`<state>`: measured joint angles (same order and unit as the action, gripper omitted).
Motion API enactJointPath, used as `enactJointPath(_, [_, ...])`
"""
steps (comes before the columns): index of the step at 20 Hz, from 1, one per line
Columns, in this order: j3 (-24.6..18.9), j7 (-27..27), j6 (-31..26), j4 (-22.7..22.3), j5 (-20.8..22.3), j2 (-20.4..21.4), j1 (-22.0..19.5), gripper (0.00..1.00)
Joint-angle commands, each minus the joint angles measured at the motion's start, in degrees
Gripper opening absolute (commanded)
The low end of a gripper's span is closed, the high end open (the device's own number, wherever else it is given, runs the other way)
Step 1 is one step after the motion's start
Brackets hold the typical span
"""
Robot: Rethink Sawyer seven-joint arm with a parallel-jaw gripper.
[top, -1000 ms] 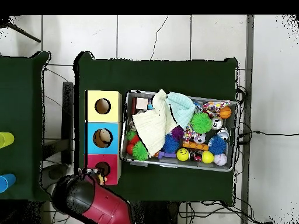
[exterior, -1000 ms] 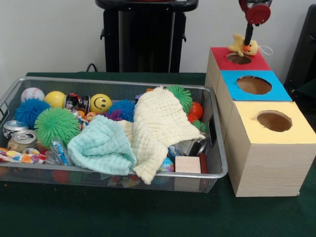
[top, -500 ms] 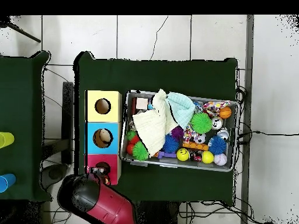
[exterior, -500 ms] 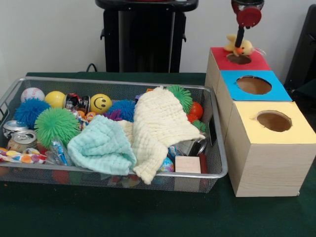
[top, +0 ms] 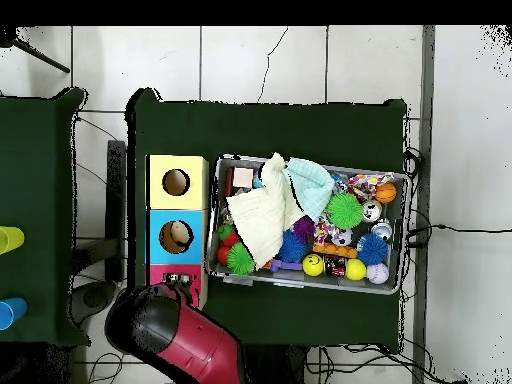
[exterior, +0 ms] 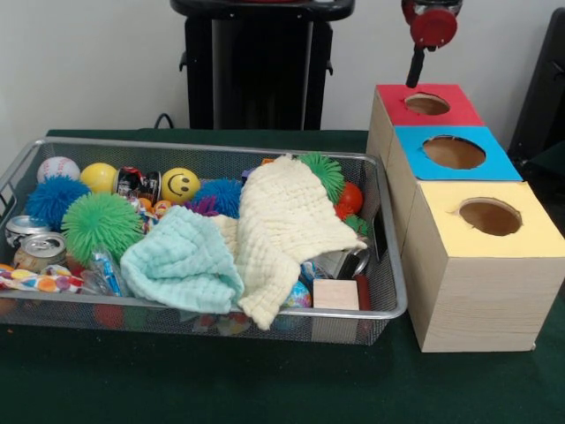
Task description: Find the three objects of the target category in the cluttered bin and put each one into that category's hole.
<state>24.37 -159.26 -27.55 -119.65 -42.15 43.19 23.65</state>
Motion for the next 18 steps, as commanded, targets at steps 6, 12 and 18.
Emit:
enactJointPath(6, [4.1,-11.6,-11.0,10.2,4.1,1.8,-2.2,0.0])
enactJointPath(12, [6.4,-5.7,-16.4,11.7,9.3,4.0,-4.7,0.0])
enactJointPath(18, [2.7,12.3,-7.1,13.3,19.5,3.0,-16.1,0.0])
